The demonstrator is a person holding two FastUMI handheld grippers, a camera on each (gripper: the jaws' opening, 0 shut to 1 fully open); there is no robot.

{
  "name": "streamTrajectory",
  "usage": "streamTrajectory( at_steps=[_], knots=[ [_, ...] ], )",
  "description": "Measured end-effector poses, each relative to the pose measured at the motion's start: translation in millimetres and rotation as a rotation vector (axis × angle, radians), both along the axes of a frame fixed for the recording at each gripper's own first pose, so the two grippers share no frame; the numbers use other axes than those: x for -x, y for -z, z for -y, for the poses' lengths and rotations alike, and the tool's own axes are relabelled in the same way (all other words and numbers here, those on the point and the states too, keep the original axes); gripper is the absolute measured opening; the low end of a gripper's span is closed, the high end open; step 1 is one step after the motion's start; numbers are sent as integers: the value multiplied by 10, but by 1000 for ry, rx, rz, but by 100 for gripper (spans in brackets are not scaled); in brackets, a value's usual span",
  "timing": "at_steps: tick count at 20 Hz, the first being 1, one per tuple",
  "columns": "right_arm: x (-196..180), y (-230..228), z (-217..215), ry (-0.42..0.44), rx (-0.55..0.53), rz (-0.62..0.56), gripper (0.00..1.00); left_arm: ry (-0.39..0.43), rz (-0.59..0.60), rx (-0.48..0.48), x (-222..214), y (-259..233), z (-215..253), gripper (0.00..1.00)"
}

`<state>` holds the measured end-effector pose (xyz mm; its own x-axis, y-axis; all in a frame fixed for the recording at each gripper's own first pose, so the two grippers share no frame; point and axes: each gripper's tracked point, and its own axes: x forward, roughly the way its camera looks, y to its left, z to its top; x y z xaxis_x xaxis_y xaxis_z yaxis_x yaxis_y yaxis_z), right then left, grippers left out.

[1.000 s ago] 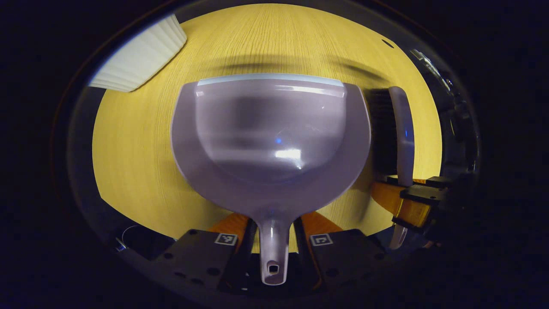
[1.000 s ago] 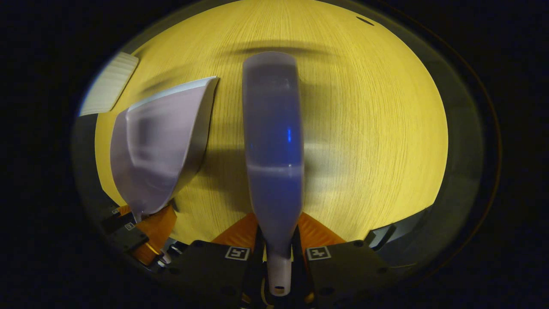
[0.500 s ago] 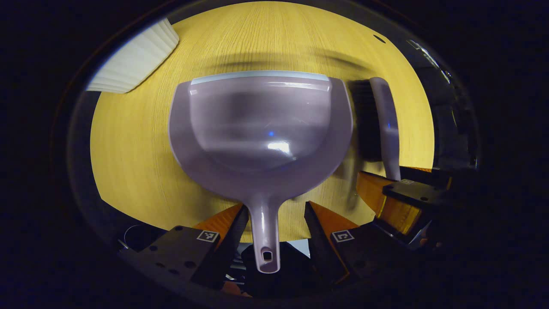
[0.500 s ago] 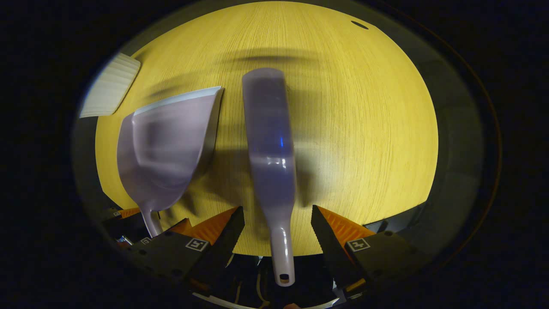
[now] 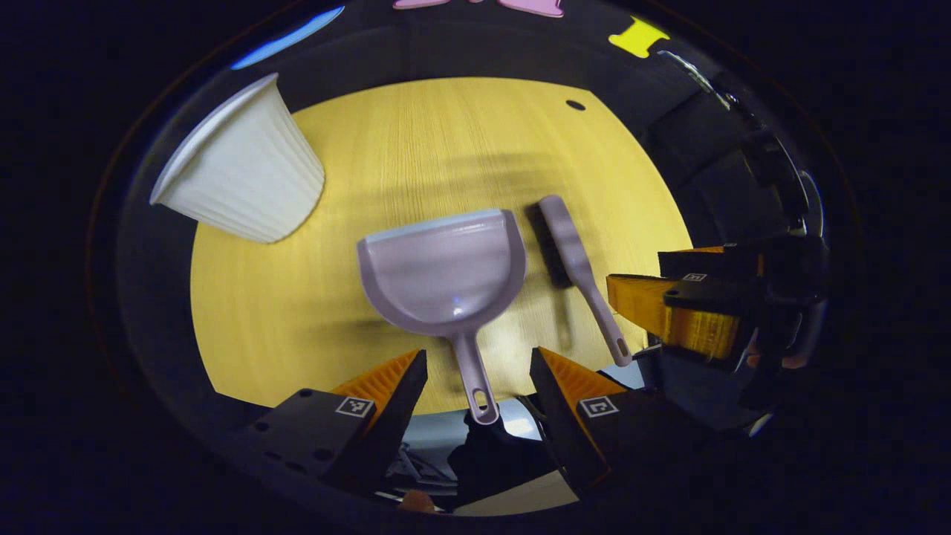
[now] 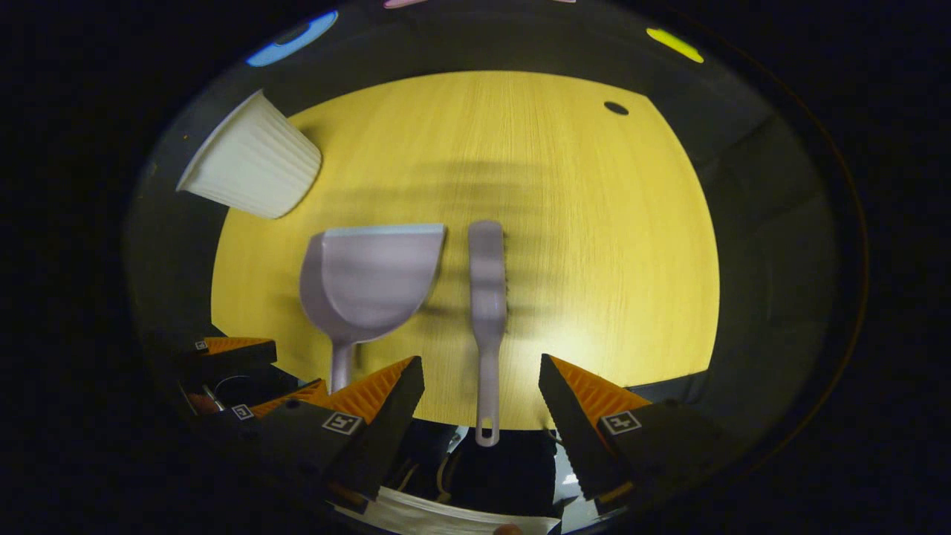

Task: Pick up the small broom and dustpan from the desktop, sweep the trash into the dustpan with the broom, and then empty the trash into the garbage bin.

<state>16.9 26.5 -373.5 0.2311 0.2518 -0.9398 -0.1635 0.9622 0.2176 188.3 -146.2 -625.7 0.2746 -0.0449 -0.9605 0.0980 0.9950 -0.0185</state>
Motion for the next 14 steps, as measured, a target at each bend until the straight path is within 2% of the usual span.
streamTrajectory(
  at_steps=[1,3,4,5,6,8,10,11,12,14],
  knots=[
    [-69,-233,-39,5,-30,74,100,11,89,21,-64,-194,68,83],
    [-240,-794,-98,25,-103,233,100,40,299,130,-200,-728,303,83],
    [-396,-1106,-62,56,-115,354,100,49,418,153,-276,-1035,327,83],
    [-532,-1406,35,84,-101,472,89,42,507,138,-331,-1327,277,82],
    [-636,-1713,162,124,-82,582,98,31,605,110,-330,-1585,204,82],
    [-706,-2440,275,213,-62,856,98,-6,826,54,-135,-2020,145,82],
    [-554,-2770,318,237,40,1105,96,-29,1085,34,104,-2198,105,82],
    [-560,-2846,321,249,95,1191,96,-56,1206,41,198,-2150,96,82],
    [-493,-2929,259,252,100,1243,96,-92,1253,33,257,-2069,97,81],
    [-348,-3164,119,253,28,1296,96,-154,1330,-2,370,-2079,65,80]
  ],
)
